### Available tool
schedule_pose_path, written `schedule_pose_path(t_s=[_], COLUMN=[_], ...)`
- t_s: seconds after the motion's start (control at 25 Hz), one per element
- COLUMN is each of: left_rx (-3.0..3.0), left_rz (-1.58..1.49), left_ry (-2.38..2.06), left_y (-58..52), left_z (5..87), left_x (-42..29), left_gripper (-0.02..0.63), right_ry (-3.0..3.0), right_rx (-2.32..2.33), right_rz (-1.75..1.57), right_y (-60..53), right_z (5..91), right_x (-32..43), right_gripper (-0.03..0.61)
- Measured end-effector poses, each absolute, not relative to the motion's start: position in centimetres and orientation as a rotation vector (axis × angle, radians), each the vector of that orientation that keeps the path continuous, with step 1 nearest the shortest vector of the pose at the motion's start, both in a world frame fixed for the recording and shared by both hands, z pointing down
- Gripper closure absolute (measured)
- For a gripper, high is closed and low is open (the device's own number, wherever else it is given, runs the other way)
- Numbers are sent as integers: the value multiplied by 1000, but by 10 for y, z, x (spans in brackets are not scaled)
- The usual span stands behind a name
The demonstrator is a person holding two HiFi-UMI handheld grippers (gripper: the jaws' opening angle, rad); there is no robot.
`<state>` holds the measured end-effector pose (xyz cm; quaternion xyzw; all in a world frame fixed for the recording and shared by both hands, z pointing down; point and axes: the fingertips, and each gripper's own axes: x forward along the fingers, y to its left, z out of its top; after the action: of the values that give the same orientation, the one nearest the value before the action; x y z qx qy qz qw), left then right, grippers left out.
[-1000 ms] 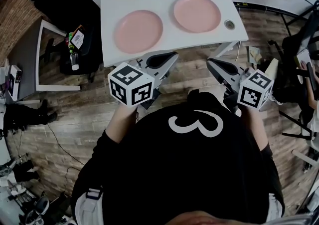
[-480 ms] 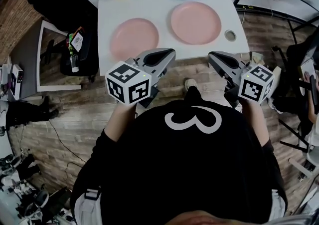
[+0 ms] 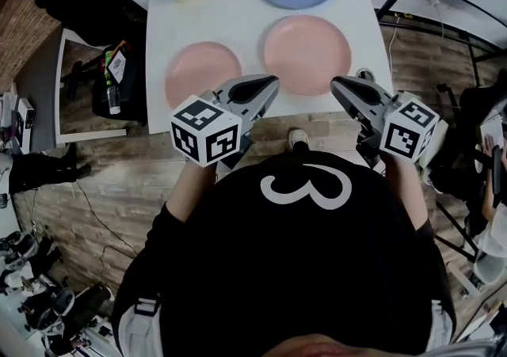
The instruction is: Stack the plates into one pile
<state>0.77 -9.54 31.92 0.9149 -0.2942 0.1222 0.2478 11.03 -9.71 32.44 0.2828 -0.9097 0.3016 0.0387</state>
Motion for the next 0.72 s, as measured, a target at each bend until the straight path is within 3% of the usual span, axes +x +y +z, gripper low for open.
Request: schedule_pose_path(t_s=[0.72], left_rx=[2403], left_rz=[387], left_ry=[-962], left_y=[-167], left_z=[335], left_x=[46], left_gripper=[597], right_ry=[-2879], right_rx=[944], right_rz=[1021], right_y=[-200], right_z=[337], right_x=[173], right_gripper=[552])
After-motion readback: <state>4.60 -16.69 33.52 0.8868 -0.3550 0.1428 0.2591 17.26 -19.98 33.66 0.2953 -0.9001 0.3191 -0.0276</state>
